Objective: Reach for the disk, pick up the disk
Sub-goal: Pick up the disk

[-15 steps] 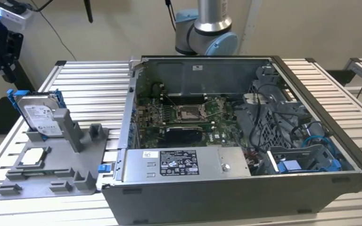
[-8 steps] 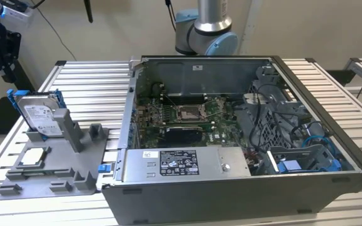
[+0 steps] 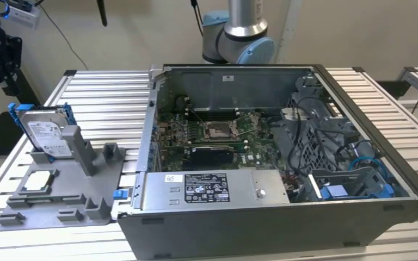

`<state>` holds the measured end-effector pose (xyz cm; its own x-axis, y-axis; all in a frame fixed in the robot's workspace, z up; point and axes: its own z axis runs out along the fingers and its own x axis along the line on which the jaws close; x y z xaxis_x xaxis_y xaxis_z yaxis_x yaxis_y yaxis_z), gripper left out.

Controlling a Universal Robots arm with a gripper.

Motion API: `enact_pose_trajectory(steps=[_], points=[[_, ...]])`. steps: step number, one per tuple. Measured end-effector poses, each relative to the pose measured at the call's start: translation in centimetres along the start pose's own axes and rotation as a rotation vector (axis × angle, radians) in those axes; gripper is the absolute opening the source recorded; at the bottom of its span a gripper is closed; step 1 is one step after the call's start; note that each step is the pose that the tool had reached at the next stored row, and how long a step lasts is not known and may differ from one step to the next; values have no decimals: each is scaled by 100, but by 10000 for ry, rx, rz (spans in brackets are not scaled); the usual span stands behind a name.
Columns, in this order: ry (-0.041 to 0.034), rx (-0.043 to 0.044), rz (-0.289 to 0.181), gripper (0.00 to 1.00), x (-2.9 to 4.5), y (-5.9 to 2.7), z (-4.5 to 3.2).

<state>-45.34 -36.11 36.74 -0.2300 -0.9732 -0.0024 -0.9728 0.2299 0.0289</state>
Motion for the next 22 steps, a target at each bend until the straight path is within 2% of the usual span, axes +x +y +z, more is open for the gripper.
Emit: enact_pose_trajectory(steps=[5, 6, 11, 22], points=[[1, -1, -2, 0, 0, -3, 0], [1, -1, -1, 100, -1, -3, 0], [2, -2, -2, 100, 0, -4, 30], [8, -2, -245, 100, -7, -28, 229]])
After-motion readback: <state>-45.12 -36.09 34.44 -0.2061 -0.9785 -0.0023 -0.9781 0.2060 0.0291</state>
